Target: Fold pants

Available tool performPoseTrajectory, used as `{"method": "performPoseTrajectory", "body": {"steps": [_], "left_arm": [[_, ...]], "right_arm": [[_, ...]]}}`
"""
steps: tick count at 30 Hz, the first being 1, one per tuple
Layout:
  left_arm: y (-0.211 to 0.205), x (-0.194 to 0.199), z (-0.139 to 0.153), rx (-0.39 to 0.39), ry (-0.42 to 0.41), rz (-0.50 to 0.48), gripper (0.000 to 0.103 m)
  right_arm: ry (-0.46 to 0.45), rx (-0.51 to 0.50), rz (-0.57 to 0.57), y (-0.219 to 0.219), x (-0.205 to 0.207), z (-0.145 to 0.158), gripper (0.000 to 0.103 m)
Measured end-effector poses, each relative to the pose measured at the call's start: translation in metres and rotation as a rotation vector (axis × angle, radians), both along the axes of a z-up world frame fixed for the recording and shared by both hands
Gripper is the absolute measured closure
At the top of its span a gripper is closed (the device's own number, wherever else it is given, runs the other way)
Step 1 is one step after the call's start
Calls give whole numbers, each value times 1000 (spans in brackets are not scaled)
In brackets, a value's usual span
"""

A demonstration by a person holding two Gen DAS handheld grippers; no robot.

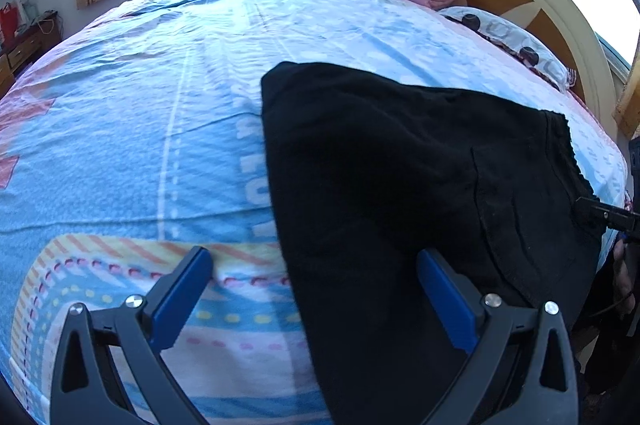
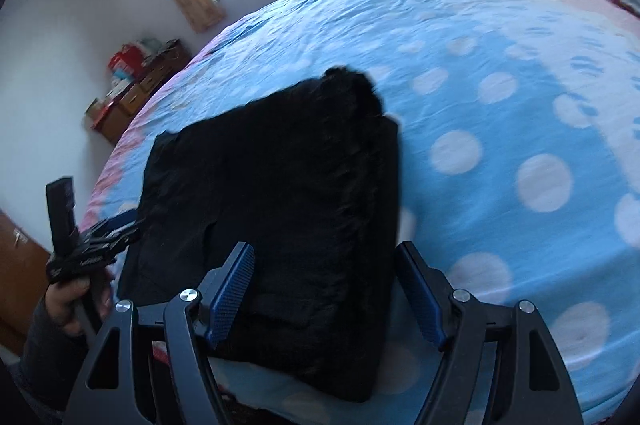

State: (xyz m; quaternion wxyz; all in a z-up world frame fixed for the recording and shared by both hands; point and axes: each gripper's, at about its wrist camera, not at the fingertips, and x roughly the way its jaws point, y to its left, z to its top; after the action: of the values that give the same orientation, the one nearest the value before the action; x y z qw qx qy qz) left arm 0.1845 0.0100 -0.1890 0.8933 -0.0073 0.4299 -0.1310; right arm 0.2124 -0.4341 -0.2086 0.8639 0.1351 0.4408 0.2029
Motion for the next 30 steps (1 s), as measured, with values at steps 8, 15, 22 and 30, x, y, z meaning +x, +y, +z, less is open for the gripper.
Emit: {"method": "performPoseTrajectory", "body": {"steps": [8, 15, 22, 30], "left_arm": [[-1, 8, 0, -31, -2, 1, 0], [-3, 3, 1, -46, -21, -5, 3], [-11, 0, 5, -63, -34, -31, 33], [-1, -10, 16, -121, -71, -14, 92]], "right_arm": [[65, 162, -72, -24, 15, -13, 52], [61, 177, -82, -21, 16, -16, 63], [12, 88, -21, -2, 7, -4, 72], [-28, 97, -15, -2, -5, 7, 78]]}}
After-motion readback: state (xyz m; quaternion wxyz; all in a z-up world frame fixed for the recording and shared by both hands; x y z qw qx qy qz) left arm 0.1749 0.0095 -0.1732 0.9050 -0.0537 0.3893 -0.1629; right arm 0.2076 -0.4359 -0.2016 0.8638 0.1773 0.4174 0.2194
